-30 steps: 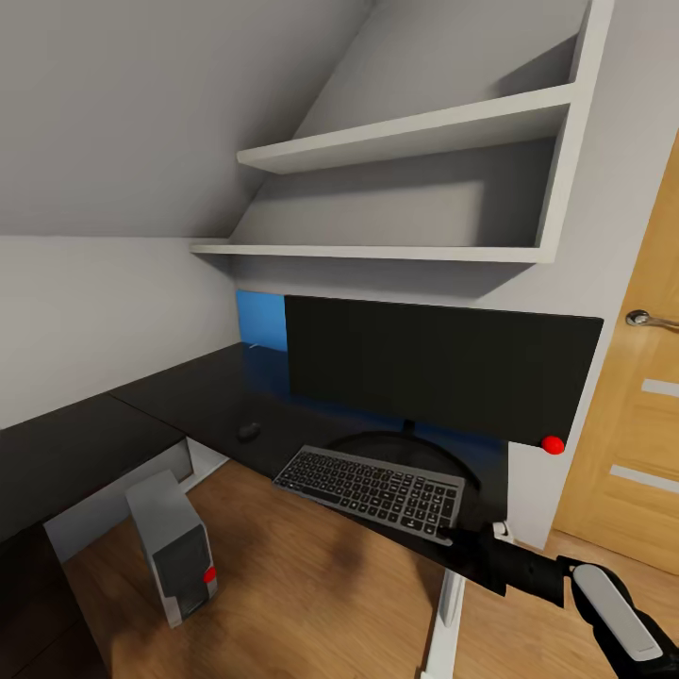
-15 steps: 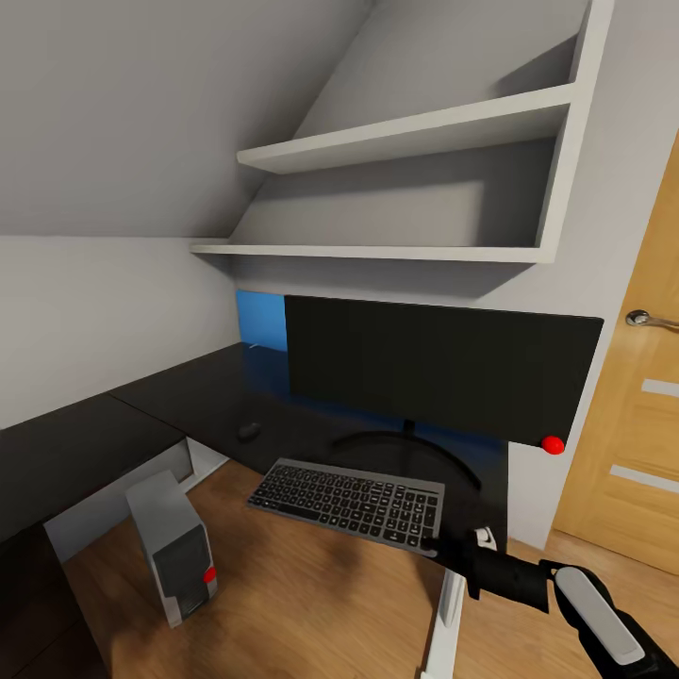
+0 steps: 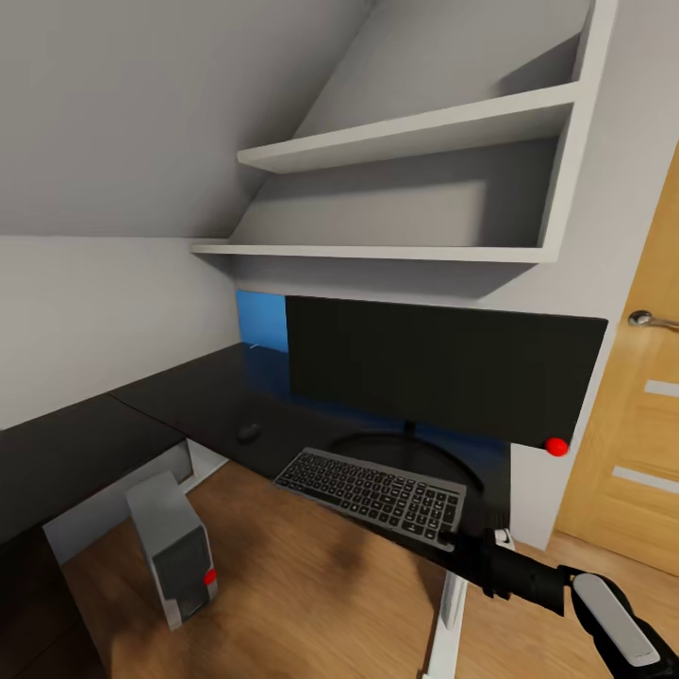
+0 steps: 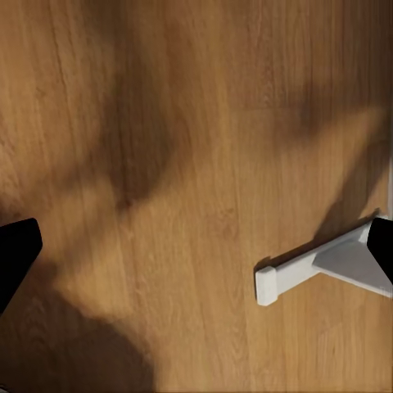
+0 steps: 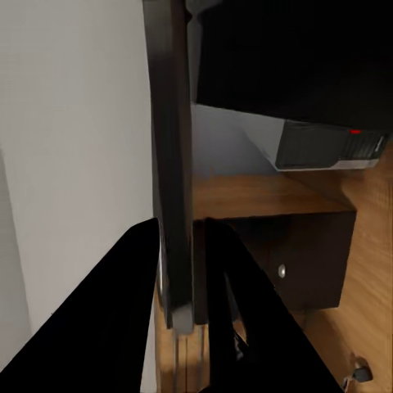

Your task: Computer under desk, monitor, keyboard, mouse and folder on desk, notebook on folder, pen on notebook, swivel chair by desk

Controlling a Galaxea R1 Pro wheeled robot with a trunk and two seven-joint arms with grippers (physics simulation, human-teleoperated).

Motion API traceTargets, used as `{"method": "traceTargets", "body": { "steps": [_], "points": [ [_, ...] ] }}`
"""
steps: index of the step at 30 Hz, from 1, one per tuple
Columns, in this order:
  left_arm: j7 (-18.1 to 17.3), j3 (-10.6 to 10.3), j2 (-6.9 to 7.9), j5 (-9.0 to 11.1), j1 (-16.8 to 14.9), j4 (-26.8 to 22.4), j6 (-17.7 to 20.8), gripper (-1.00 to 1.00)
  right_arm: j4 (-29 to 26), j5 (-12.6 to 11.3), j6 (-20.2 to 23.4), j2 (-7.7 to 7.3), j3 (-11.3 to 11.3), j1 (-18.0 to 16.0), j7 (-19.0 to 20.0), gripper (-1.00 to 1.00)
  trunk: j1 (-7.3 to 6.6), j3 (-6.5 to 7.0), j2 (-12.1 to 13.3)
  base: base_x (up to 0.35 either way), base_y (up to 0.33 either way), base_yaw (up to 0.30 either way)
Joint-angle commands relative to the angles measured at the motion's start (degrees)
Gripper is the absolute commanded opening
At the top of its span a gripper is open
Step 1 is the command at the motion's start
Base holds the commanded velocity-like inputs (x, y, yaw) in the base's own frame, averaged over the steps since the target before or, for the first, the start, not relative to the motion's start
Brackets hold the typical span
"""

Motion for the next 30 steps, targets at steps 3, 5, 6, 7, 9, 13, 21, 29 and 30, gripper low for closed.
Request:
{"method": "traceTargets", "body": {
  "steps": [3, 5, 6, 7, 9, 13, 21, 29, 30],
  "points": [
    [-0.1, 0.1, -0.08, 0.0, 0.0, -0.1, 0.3, 1.00, 0.3, 4.1, -1.0, -0.11, -0.3, 0.0, -2.8, -1.00, 0.02, -0.05, 0.0, 0.151, 0.076, 0.000],
    [-0.1, 0.1, 0.00, 0.0, 0.0, -0.1, 0.3, 1.00, 0.3, 4.1, -1.0, -0.16, -0.4, 0.0, -2.8, -1.00, 0.02, -0.05, 0.0, 0.068, 0.032, 0.000],
    [-0.1, 0.1, 0.03, 0.0, 0.0, -0.1, 0.3, 1.00, 0.3, 4.1, -1.1, -0.19, -0.5, 0.0, -2.8, -1.00, 0.02, -0.05, 0.0, 0.034, 0.016, 0.000],
    [-0.1, 0.1, 0.05, 0.0, 0.0, -0.1, 0.3, 1.00, 0.3, 4.1, -1.1, -0.20, -0.5, 0.0, -2.9, -1.00, 0.02, -0.05, 0.0, 0.022, 0.010, 0.000],
    [0.0, 0.1, 0.07, 0.1, 0.0, 0.0, 0.3, 1.00, 0.3, 4.1, -1.1, -0.21, -0.5, 0.0, -2.9, -1.00, 0.02, -0.05, 0.0, 0.014, 0.007, 0.000],
    [0.2, 0.2, 0.08, 0.2, 0.0, 0.0, 0.4, 1.00, 0.3, 4.2, -1.2, -0.22, -0.5, 0.0, -3.0, -1.00, 0.02, -0.05, 0.0, 0.005, 0.002, 0.000],
    [0.5, 0.2, 0.09, 0.3, 0.0, 0.0, 0.5, 1.00, 0.4, 4.3, -1.2, -0.22, -0.5, 0.0, -3.2, -1.00, 0.02, -0.05, 0.0, 0.000, 0.000, 0.000],
    [0.4, 0.1, 0.09, 0.3, 0.0, 0.0, 0.5, 1.00, 0.4, 4.3, -1.3, -0.22, -0.4, 0.0, -3.3, 1.00, 0.02, -0.05, 0.0, 0.000, 0.000, 0.000],
    [0.4, 0.2, 0.09, 0.3, 0.0, 0.0, 0.5, 1.00, 0.4, 4.3, -1.3, -0.22, -0.4, 0.0, -3.3, 1.00, 0.02, -0.05, 0.0, 0.000, 0.000, 0.000]
  ]
}}
